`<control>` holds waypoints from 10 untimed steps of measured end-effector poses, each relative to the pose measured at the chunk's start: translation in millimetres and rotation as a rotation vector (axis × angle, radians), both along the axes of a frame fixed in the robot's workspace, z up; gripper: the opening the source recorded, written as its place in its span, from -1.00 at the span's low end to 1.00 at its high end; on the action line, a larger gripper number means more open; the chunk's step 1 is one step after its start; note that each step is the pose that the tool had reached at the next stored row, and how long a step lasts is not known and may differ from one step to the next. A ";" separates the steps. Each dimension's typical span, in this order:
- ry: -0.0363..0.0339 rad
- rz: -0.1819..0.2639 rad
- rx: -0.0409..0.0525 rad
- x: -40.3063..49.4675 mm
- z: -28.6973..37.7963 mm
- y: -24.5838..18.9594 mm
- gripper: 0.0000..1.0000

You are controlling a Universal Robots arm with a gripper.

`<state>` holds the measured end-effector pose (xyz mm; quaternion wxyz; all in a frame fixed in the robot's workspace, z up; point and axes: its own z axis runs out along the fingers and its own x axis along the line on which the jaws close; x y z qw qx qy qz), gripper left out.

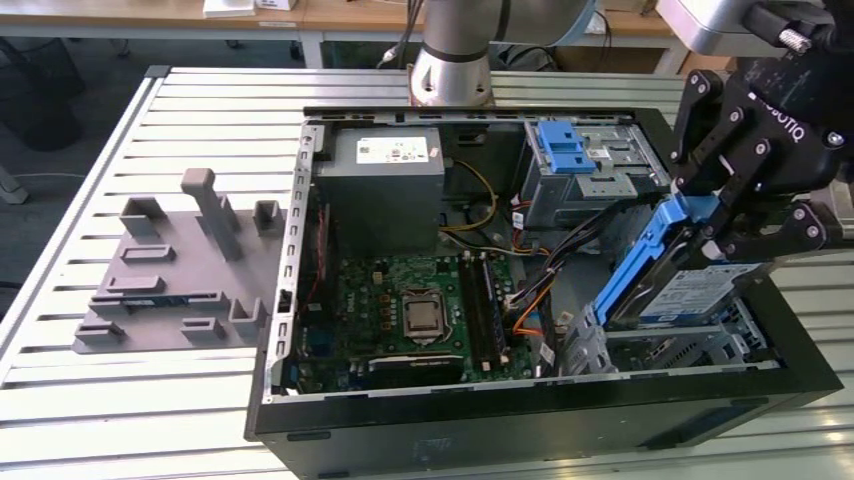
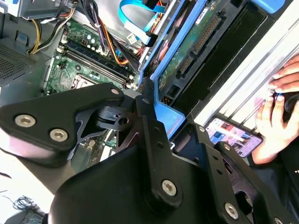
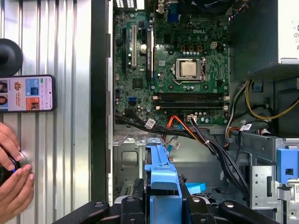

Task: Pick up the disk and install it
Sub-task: 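Insert the disk into the insertion slot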

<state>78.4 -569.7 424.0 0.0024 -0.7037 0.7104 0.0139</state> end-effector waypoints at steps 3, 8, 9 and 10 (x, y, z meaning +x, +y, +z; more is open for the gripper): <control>0.0000 0.000 0.0007 -0.1 -1.2 0.1 -0.12; 0.0001 0.000 0.0000 0.0 -9.7 -0.1 -0.15; 0.0000 0.000 0.0001 0.0 -11.6 -0.1 -0.28; 0.0001 0.000 0.0002 0.0 -13.4 -0.2 -0.28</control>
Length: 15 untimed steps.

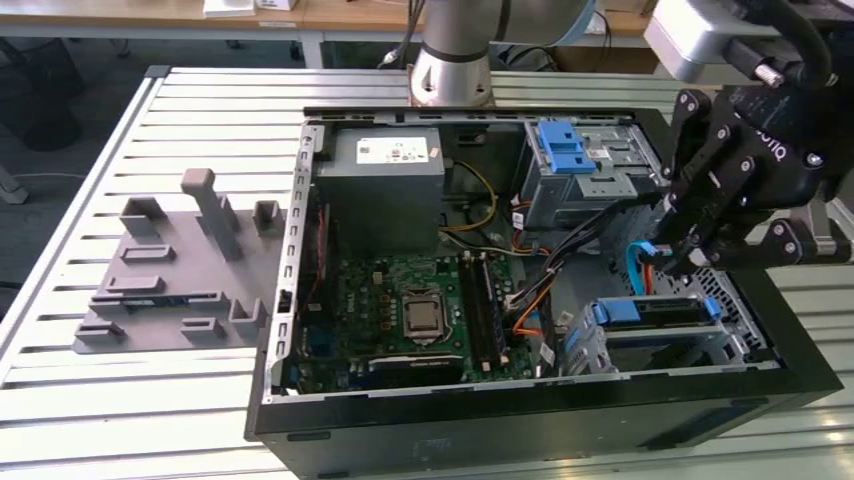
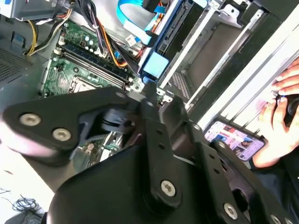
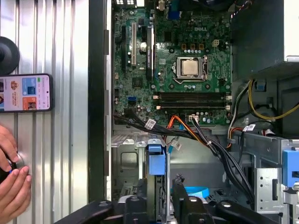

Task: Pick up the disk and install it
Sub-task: 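Insert the disk into the insertion slot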

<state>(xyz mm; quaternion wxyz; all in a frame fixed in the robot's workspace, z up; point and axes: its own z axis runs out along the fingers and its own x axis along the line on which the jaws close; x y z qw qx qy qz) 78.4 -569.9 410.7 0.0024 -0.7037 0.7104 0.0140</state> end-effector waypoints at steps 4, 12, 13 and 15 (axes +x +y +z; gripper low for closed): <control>0.0000 0.000 -0.0002 0.0 -7.2 -0.1 -0.63; 0.0000 0.000 -0.0001 0.0 -17.8 0.0 -0.79; 0.0000 0.000 -0.0002 0.0 -17.8 -0.1 -0.79; 0.0000 0.000 -0.0001 0.0 -17.9 -0.1 -0.79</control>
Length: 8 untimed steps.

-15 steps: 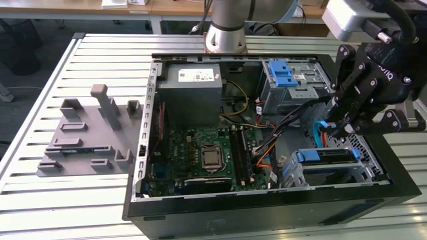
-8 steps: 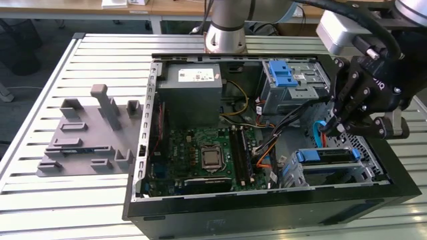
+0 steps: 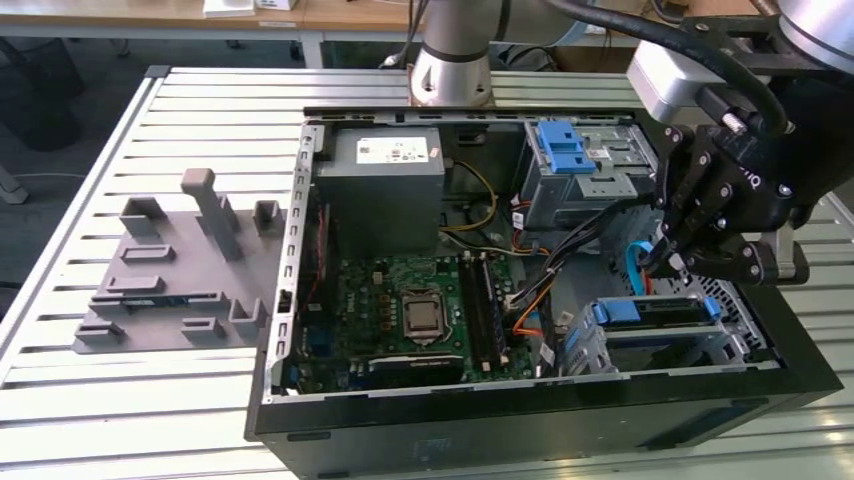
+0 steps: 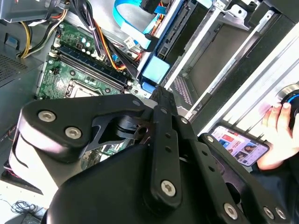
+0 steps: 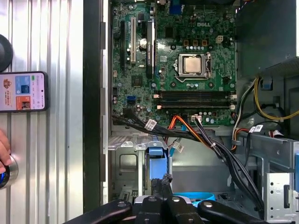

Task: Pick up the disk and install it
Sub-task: 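Insert the disk into the insertion slot, then insert the first disk wire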

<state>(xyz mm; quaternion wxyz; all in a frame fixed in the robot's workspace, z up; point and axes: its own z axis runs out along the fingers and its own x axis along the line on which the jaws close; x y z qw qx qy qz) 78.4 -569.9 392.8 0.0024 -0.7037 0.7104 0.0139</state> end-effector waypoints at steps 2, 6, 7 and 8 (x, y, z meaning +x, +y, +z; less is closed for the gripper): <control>0.0000 0.000 0.0000 0.0 0.0 0.0 -0.79; 0.0000 0.000 0.0000 0.0 -0.1 0.0 -0.79; 0.0000 0.000 0.0000 0.0 -0.1 0.0 -0.79; 0.0000 0.000 0.0000 0.0 -0.1 0.0 -0.79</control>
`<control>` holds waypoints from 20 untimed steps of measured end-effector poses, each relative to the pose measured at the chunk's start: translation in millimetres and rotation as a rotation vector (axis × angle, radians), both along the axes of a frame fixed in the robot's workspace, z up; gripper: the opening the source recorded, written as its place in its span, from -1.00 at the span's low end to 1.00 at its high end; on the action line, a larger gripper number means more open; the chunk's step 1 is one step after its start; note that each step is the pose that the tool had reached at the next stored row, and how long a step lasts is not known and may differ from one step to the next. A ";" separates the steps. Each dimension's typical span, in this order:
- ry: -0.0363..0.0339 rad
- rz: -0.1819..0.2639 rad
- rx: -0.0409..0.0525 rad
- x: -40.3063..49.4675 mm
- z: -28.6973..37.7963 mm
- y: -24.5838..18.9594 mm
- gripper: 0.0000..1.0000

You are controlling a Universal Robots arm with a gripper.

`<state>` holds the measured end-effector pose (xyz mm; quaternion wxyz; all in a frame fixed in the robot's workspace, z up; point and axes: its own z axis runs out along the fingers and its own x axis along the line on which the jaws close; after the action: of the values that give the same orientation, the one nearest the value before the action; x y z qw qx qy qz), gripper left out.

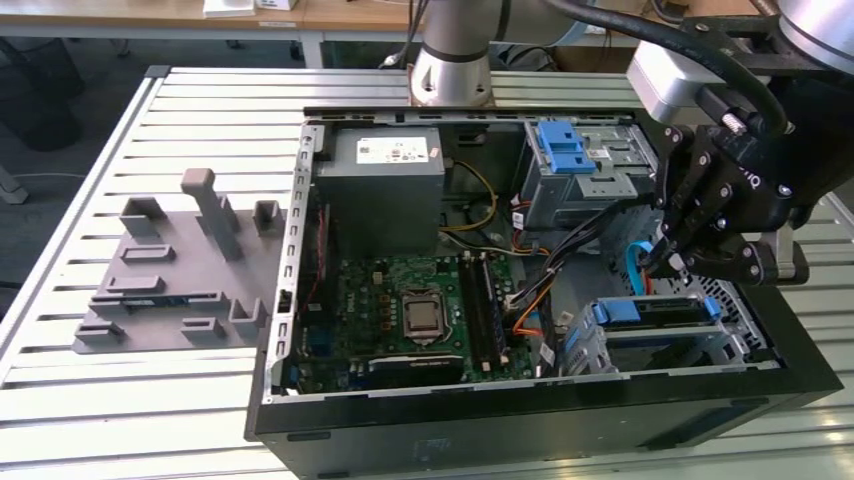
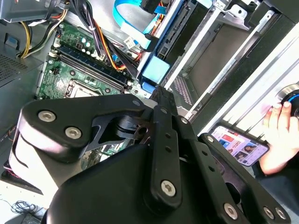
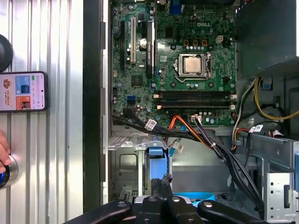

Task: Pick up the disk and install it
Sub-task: 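Insert the first disk wire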

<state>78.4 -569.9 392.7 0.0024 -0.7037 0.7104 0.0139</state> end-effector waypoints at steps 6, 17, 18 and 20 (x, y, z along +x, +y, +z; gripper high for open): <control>0.0000 0.000 0.0003 7.8 -0.6 0.4 -0.79; 0.0002 0.000 0.0001 41.1 -5.2 16.5 -0.79; -0.0002 0.000 0.0000 42.3 -5.7 18.8 -0.79; -0.0035 0.000 0.0000 44.5 -6.5 23.3 -0.79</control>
<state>123.0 -546.6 386.1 0.0036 -0.7037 0.7104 0.0127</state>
